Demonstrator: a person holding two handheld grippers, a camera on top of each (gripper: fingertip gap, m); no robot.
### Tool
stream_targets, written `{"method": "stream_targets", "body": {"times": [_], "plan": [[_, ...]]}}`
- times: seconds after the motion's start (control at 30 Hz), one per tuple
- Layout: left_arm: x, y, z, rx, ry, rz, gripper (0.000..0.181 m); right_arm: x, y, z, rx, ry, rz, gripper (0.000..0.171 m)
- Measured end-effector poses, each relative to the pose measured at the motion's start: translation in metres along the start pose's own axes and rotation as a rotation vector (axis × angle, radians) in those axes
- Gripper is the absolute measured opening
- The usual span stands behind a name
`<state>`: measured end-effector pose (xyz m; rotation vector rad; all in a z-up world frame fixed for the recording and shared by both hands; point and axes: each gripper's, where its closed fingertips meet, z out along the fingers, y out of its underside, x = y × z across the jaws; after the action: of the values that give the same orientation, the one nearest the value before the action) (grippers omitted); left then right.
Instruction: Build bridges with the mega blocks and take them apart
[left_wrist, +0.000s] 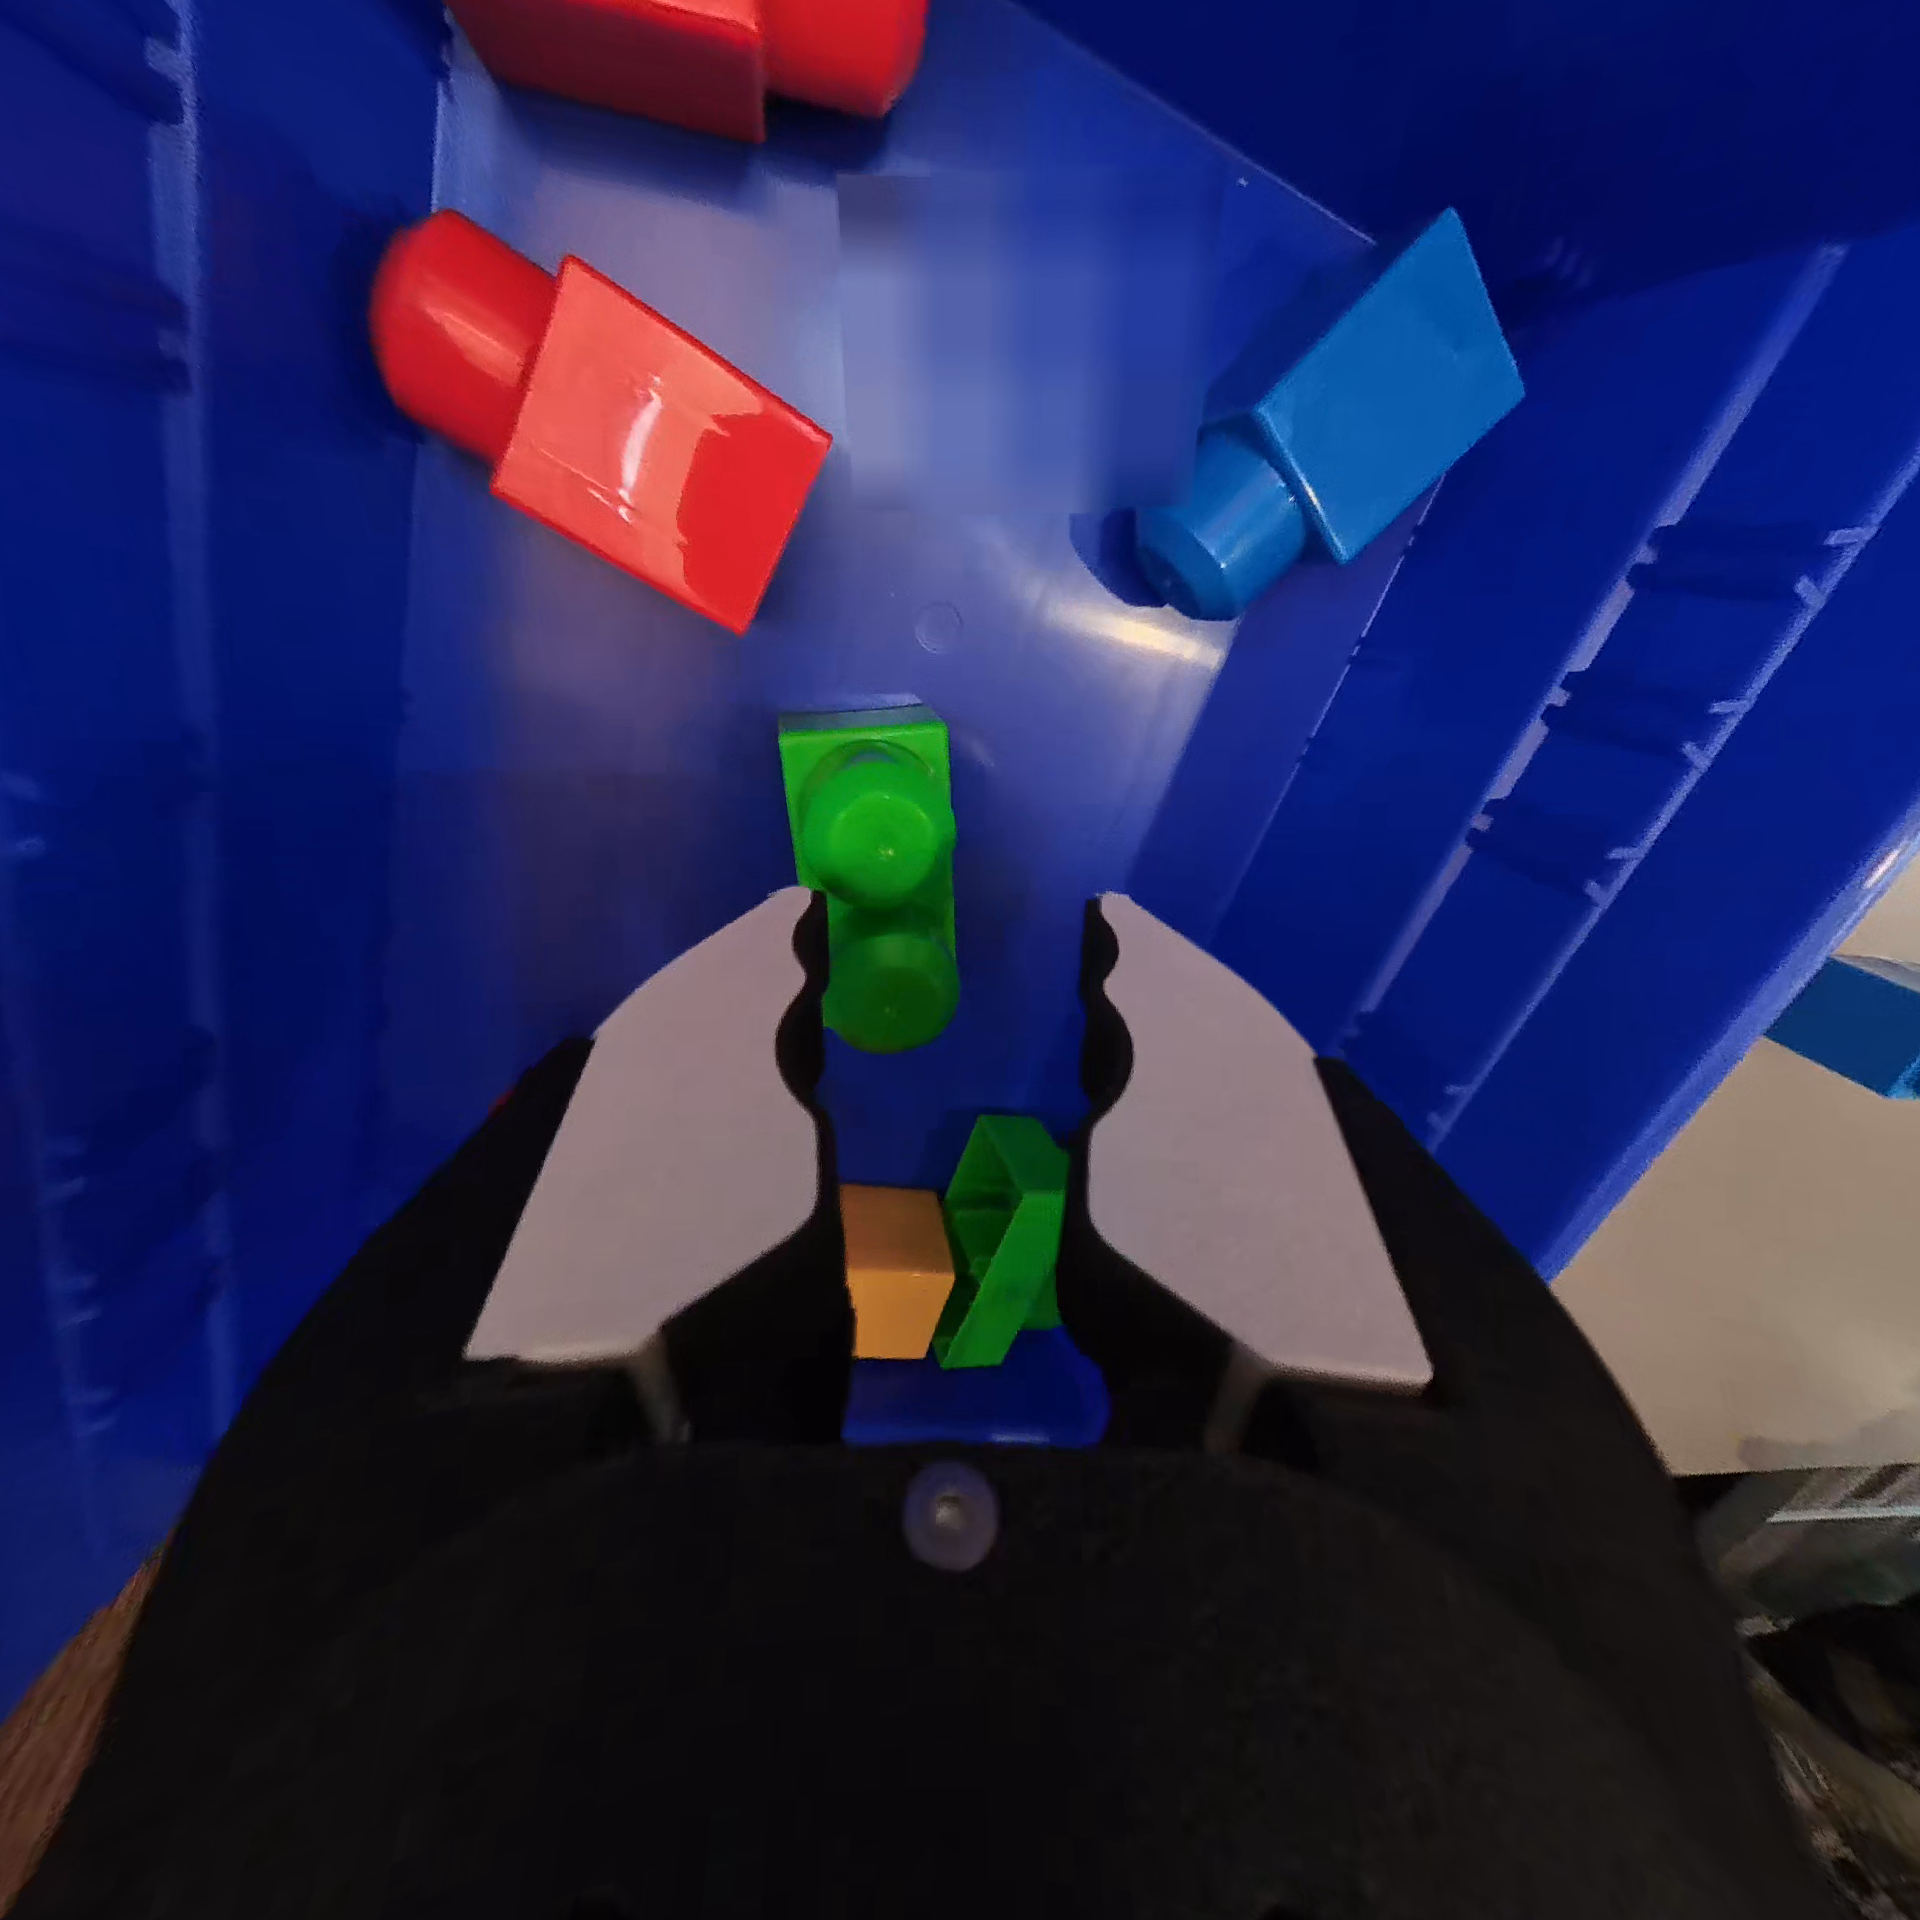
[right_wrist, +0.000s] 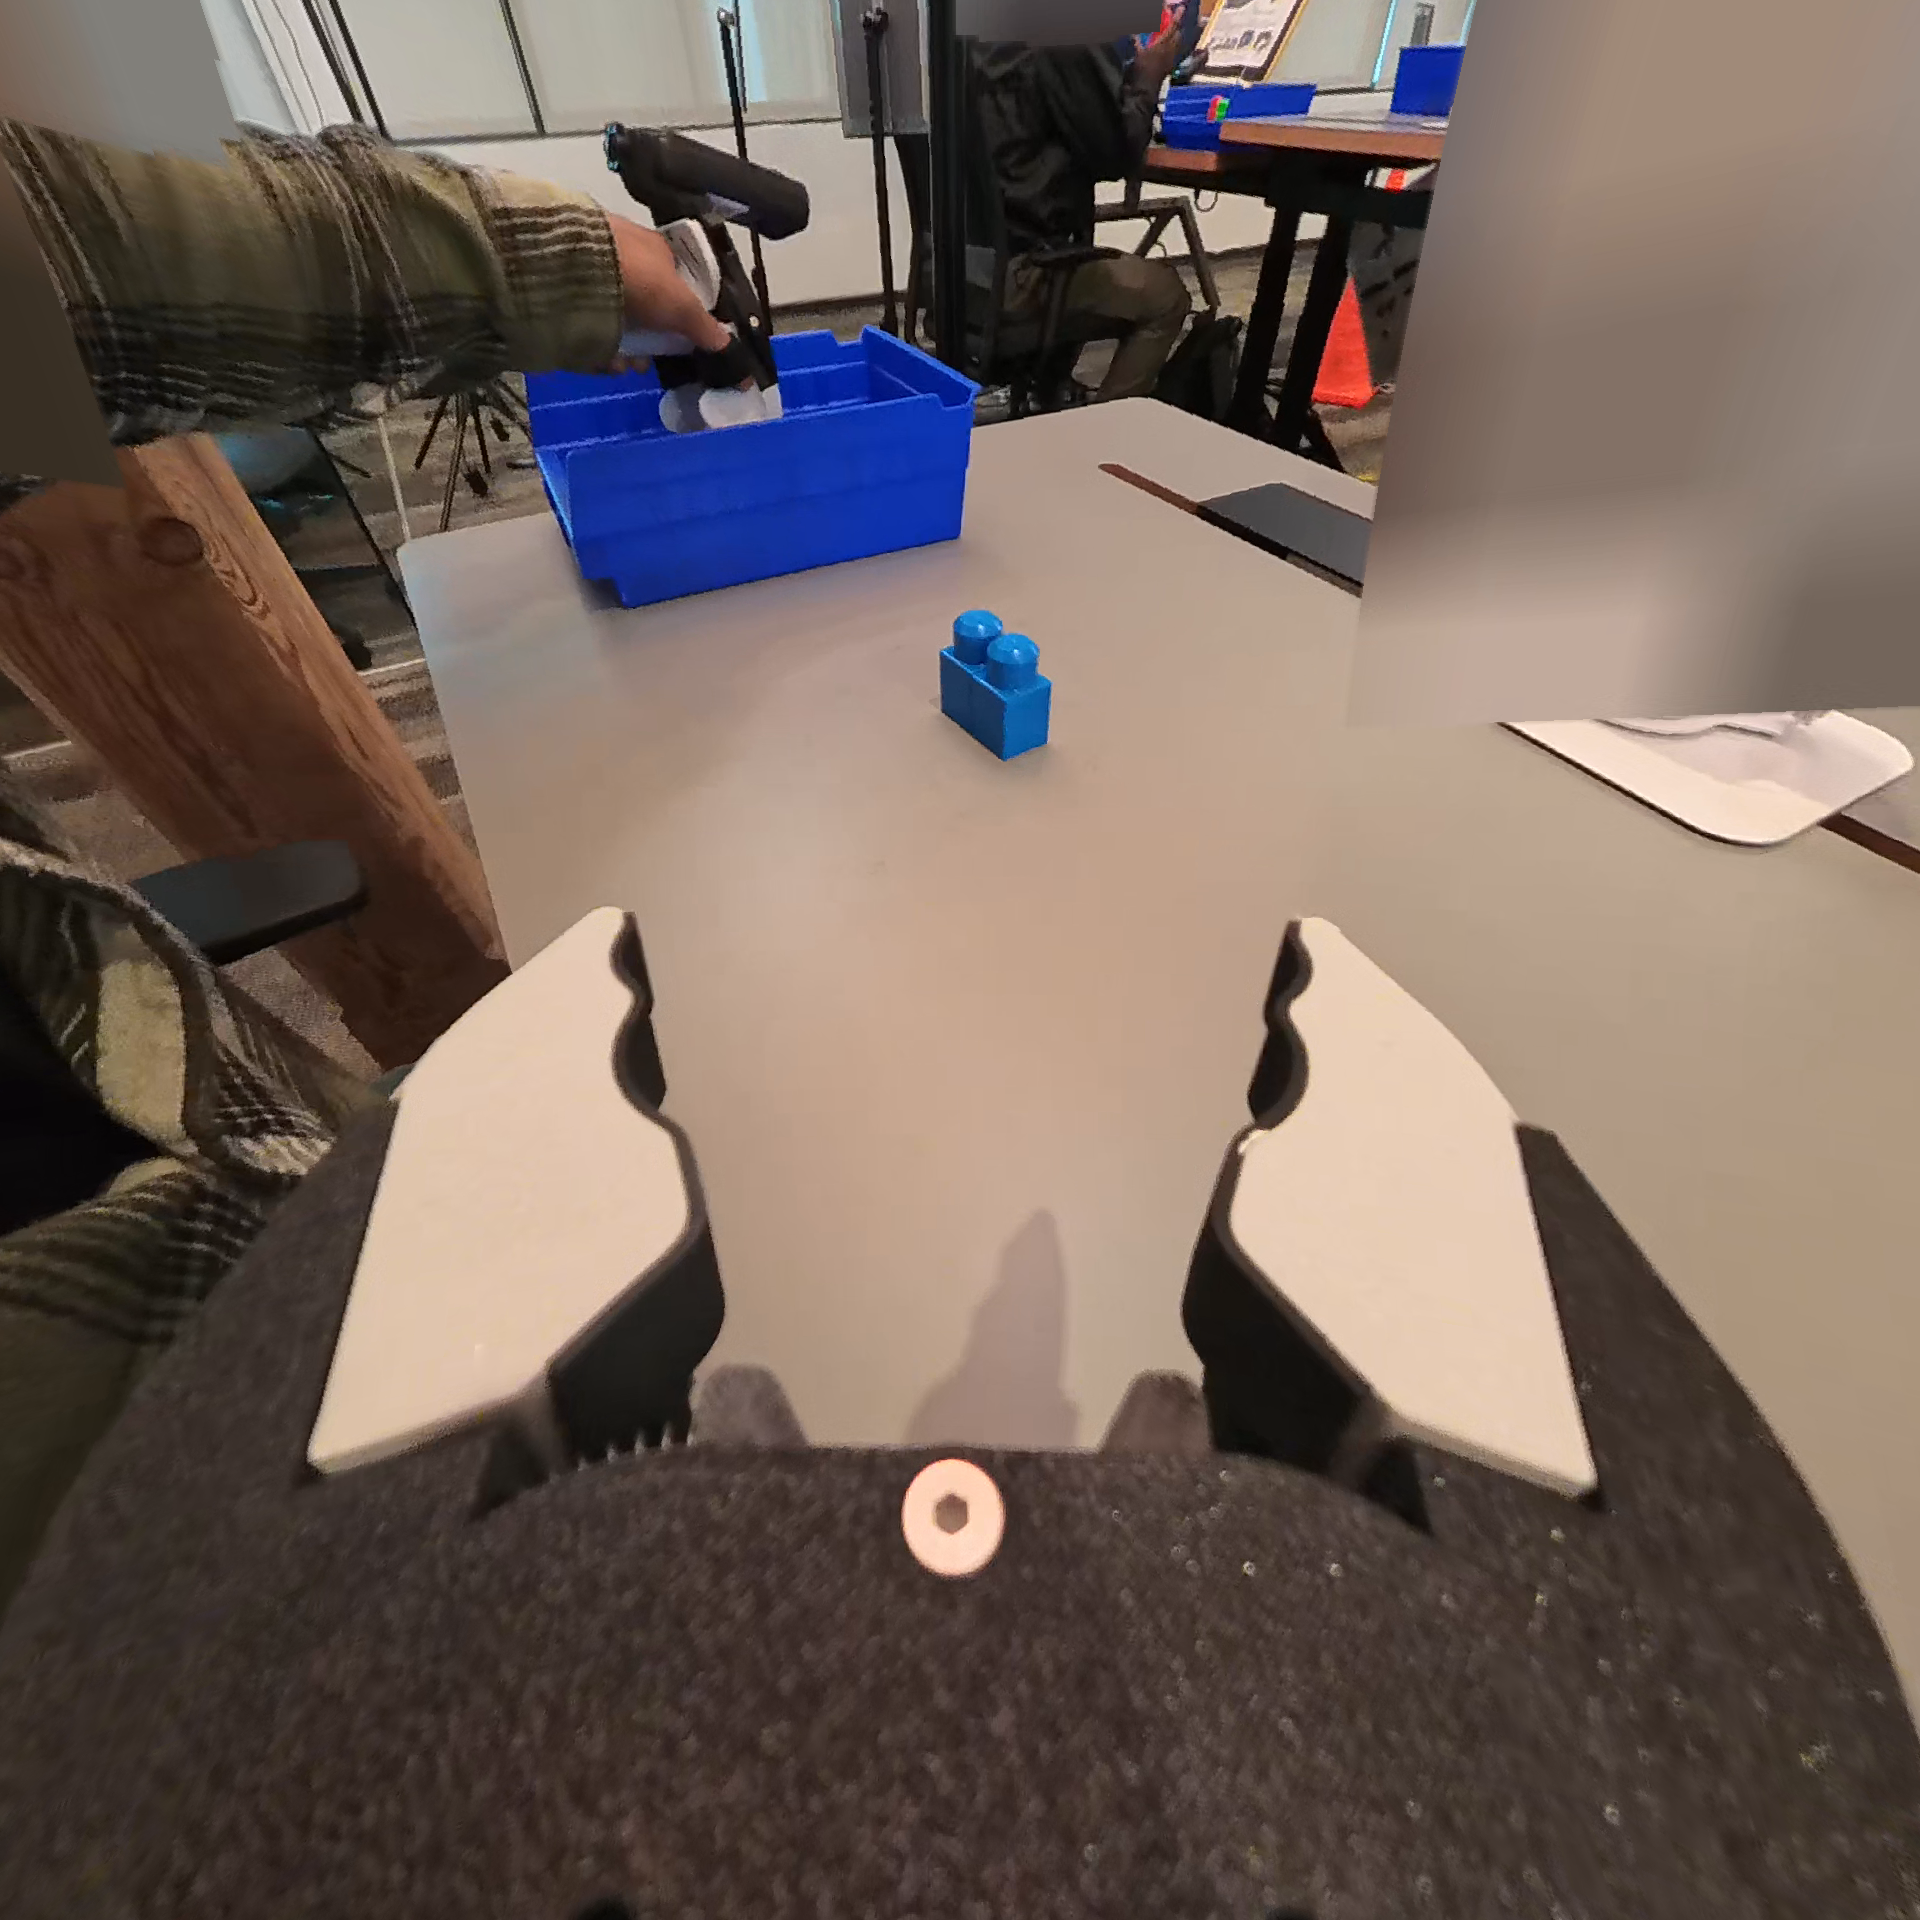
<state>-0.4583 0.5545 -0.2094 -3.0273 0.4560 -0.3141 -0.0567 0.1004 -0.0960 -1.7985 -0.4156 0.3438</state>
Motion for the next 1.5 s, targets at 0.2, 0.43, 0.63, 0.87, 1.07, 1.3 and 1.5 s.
{"method": "stream_targets", "body": {"times": [0.2, 0.43, 0.63, 0.87, 1.07, 1.3, 1.5], "plan": [[-0.004, 0.001, -0.008, 0.020, -0.084, 0.023, 0.054, 0.007, 0.005, -0.011, 0.016, 0.016, 0.018, 0.111], [-0.009, 0.003, 0.004, -0.009, -0.086, -0.020, 0.055, 0.006, 0.008, -0.018, 0.023, 0.022, 0.022, 0.111], [-0.015, 0.006, 0.022, -0.038, -0.077, -0.033, 0.054, 0.009, 0.008, -0.023, 0.023, 0.039, 0.027, 0.111], [-0.020, 0.006, 0.026, -0.069, -0.110, 0.070, 0.034, 0.009, 0.005, -0.020, 0.019, 0.044, 0.021, 0.111], [-0.012, -0.006, -0.004, -0.055, -0.121, 0.268, 0.033, 0.005, 0.008, -0.023, 0.020, 0.050, 0.028, 0.110], [0.078, -0.033, -0.078, 0.087, -0.151, 0.876, 0.033, 0.003, 0.009, -0.030, 0.013, 0.081, 0.029, 0.109], [0.219, 0.003, -0.069, 0.112, -0.134, 1.424, 0.033, -0.003, 0.010, -0.030, -0.005, 0.095, 0.025, 0.110]]}}
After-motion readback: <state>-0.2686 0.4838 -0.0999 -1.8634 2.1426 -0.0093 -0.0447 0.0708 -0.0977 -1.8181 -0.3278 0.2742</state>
